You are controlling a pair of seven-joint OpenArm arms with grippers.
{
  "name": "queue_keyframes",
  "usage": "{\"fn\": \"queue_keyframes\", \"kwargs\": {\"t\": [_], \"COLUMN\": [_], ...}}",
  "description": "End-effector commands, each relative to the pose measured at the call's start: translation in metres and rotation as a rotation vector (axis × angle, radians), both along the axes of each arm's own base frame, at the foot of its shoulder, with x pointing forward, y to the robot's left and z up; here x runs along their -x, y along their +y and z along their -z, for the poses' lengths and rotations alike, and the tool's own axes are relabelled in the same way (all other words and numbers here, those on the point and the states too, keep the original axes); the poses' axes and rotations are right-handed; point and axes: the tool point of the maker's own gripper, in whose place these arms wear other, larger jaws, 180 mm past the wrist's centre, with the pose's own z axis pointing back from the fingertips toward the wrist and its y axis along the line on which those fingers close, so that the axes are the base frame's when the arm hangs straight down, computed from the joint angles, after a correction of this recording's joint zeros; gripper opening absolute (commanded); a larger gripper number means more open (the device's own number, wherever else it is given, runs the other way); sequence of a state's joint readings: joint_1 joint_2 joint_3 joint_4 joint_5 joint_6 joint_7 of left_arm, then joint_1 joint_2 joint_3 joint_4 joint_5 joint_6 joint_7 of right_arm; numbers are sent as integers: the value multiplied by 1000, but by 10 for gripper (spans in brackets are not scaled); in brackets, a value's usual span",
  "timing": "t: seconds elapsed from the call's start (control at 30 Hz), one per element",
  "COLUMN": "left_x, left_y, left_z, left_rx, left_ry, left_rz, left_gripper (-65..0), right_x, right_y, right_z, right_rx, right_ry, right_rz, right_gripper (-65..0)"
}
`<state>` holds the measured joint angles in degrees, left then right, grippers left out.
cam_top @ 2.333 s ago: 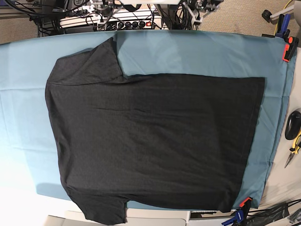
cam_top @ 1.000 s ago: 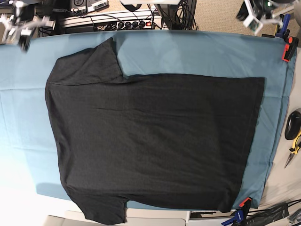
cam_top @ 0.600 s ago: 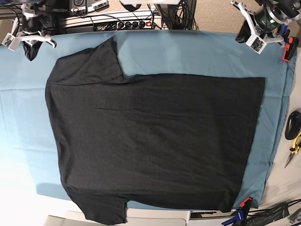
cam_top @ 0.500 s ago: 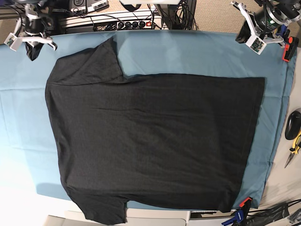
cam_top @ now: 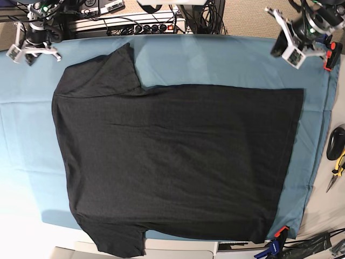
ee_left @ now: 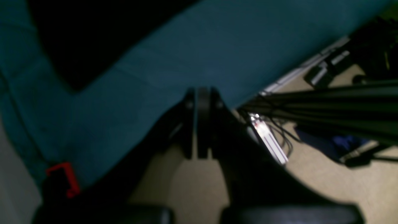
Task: Fold the T-shirt properly
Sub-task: 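Lower the right gripper onto the black shirt's shoulder corner and grasp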
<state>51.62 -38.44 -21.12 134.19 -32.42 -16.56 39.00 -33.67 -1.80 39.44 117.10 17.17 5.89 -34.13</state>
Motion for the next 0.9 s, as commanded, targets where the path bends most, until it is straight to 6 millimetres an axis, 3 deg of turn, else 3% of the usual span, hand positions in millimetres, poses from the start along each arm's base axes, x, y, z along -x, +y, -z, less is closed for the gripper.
{"fn": "queue_keyframes", "kwargs": {"t": [0.0,0.13,0.27,0.37,0.5,0.67,0.77,0.87], "left_x": [-4,-3,-2,-2,0,0,0,0], "left_y": [-2,-1,-1,-1,-4,-4,-4,-3], "left_z": [-7,-6,-5,-4,-4,-4,-4,-4], "left_rx": [4,-2,-8,-8,-5,-4,-3,-12], "left_ry": [-25,-20,-12,-11,-8,-8,-9,-10], "left_rz": [14,14,14,19,43,41,41,42], "left_gripper": [-641,-641,-641,-641,-641,-641,-641,-641], "right_x": [-3,-6,-14,-22,-23,-27,-38,-44], "right_y": [2,11,31,40,17,-19,-8,11], "right_z": [-7,-1,7,-1,-1,31,50,55], "right_rx": [5,-57,-165,-215,-215,-370,-525,-629], "right_ry": [-12,-3,55,18,-6,-7,-25,-44], "right_rz": [-28,-67,-195,-270,-216,-146,-177,-225], "right_gripper": [-635,-400,-394,-394,-395,-395,-395,-395]}}
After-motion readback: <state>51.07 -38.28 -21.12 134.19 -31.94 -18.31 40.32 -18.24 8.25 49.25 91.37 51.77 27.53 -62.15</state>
